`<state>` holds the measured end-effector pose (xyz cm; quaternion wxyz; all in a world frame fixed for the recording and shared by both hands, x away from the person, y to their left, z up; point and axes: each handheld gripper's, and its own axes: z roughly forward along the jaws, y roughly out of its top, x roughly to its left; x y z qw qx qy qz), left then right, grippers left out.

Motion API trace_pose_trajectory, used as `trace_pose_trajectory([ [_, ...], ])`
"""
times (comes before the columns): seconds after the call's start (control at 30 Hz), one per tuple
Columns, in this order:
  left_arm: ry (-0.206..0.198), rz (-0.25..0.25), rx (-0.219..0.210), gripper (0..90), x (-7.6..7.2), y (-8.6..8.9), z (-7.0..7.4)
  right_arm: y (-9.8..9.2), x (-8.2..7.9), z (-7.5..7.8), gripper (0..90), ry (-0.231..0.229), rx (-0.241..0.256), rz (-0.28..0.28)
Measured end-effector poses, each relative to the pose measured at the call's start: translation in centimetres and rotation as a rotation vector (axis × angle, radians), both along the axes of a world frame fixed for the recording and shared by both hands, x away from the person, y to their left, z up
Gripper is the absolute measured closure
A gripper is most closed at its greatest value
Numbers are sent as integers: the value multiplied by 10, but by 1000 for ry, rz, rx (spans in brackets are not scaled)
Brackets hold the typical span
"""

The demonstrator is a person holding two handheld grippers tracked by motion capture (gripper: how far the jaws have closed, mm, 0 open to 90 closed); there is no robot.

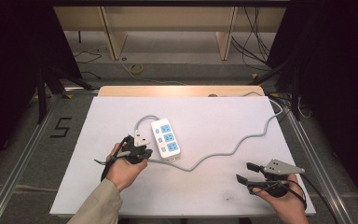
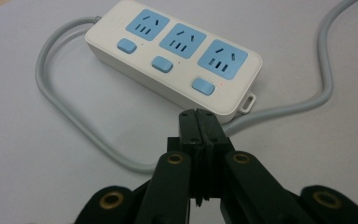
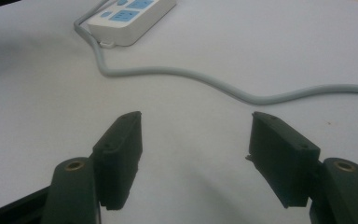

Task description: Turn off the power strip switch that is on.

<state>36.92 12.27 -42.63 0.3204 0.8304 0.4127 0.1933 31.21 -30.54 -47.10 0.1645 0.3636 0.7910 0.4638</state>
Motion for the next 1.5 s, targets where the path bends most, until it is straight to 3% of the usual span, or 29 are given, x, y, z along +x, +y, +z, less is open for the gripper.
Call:
trace_pose_trajectory([
  [1.5,26,-41,20,897,17,-27,3,0,0,0,356,-3,0,2],
])
